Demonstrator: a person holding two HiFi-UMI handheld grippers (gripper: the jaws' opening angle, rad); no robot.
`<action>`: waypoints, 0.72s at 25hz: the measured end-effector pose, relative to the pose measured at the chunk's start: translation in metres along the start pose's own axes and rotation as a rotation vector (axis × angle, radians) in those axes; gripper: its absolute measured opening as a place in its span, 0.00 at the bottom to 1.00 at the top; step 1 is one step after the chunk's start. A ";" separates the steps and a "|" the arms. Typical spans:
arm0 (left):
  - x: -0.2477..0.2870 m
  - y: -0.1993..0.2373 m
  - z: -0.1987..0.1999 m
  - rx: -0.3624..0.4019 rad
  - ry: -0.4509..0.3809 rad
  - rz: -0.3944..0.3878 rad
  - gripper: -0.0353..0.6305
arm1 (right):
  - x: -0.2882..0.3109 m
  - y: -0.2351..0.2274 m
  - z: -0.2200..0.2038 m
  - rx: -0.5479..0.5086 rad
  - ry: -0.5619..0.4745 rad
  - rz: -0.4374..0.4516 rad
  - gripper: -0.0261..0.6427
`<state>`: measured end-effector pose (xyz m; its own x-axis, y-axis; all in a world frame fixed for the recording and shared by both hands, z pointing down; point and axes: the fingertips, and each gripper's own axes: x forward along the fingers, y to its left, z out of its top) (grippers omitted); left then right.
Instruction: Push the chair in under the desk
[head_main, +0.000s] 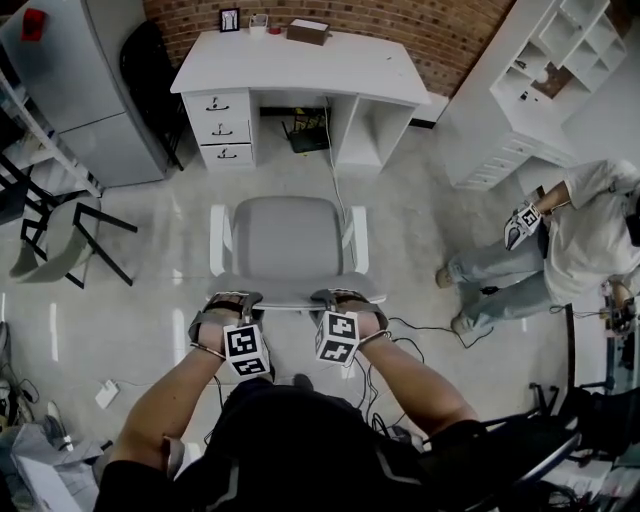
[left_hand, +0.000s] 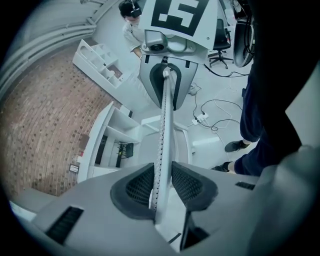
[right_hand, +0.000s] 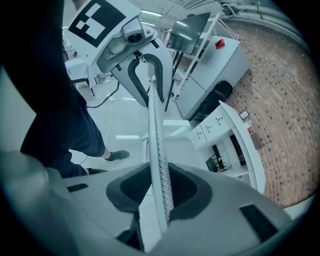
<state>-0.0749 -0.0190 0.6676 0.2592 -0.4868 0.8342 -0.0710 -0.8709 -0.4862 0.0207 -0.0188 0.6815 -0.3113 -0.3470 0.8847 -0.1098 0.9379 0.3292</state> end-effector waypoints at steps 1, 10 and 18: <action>0.001 -0.001 0.000 0.002 0.006 -0.016 0.22 | 0.000 0.001 0.000 0.002 0.002 0.007 0.19; 0.008 0.011 -0.008 0.012 0.011 -0.032 0.22 | 0.009 -0.009 0.005 0.009 0.025 -0.025 0.19; 0.030 0.049 -0.025 0.037 0.051 -0.048 0.23 | 0.029 -0.042 0.016 0.026 0.029 -0.033 0.19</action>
<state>-0.0948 -0.0775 0.6755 0.2115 -0.4483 0.8685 -0.0235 -0.8907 -0.4540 0.0015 -0.0686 0.6880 -0.2793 -0.3769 0.8831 -0.1438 0.9258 0.3496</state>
